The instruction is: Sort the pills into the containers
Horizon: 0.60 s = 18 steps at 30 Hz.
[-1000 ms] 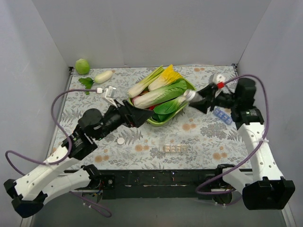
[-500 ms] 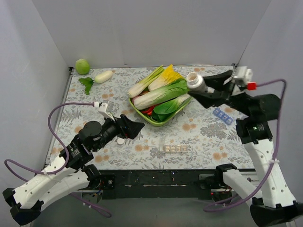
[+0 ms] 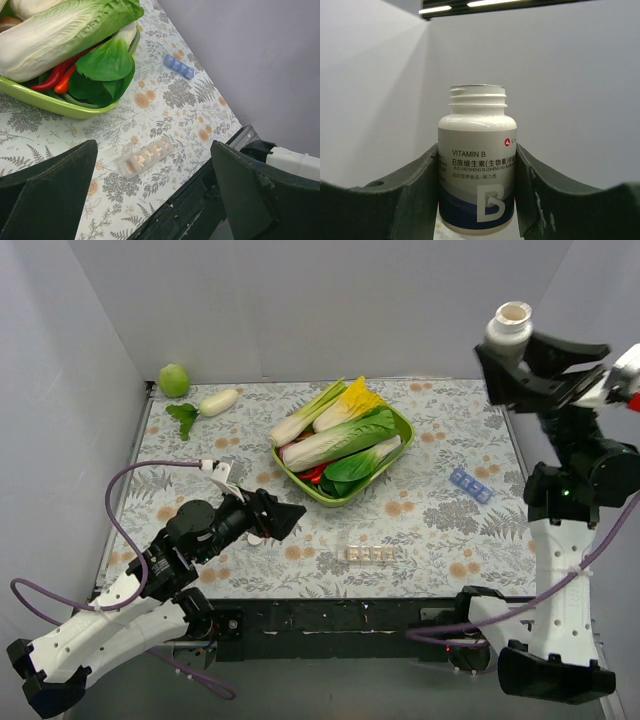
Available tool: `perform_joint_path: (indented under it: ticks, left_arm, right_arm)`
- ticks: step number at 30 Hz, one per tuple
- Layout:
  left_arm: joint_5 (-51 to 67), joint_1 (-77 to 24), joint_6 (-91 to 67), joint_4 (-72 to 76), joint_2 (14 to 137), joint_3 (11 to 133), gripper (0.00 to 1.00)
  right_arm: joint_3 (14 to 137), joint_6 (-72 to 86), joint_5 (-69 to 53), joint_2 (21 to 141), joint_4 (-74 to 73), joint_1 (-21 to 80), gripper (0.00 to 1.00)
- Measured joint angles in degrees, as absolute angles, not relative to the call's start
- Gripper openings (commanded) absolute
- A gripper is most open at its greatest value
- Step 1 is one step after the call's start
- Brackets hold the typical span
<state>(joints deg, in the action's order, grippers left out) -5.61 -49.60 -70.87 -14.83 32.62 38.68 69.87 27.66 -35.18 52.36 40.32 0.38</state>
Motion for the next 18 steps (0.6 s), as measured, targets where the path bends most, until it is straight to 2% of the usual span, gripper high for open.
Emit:
perform_joint_path:
  ticks: [2, 4, 5, 8, 10, 12, 15, 16, 18]
  left_arm:
    - [-5.32, -49.6, -70.63, -14.59, 33.54, 38.59, 0.98]
    - [-5.13, -49.6, -70.26, -14.5, 34.87, 38.61, 0.98]
    - [-5.04, -49.6, -70.17, -14.52, 35.27, 38.61, 0.98]
    - [-4.36, -49.6, -69.76, -14.31, 36.27, 38.59, 0.98]
    - [-3.73, -49.6, -69.52, -13.69, 36.32, 38.2, 0.98]
    - [-3.07, -49.6, -69.23, -13.06, 36.05, 37.71, 0.98]
    - [-2.48, -49.6, -68.82, -12.01, 35.94, 37.23, 0.98]
    - [-2.31, -49.6, -68.75, -11.94, 35.92, 37.21, 0.98]
    - [-2.09, -49.6, -68.73, -11.75, 35.73, 36.97, 0.98]
  right_arm:
    - [74.32, 31.77, -33.74, 56.16, 42.96, -7.07, 0.08]
    - [76.38, 38.41, -33.98, 61.04, 46.89, -9.52, 0.1]
    - [75.64, 37.45, -32.99, 61.32, 45.76, -6.11, 0.11]
    - [64.88, 31.4, -34.79, 57.54, 38.41, 13.37, 0.13]
    - [63.2, 25.1, -35.14, 55.61, 32.88, 18.13, 0.13]
    - [65.39, 21.87, -35.81, 55.96, 33.34, 12.01, 0.11]
    - [70.96, 29.93, -36.49, 60.31, 43.33, -6.33, 0.12]
    - [71.37, 31.79, -36.12, 61.73, 46.5, -9.1, 0.12]
    - [68.16, 33.01, -37.26, 61.63, 48.56, -7.27, 0.12]
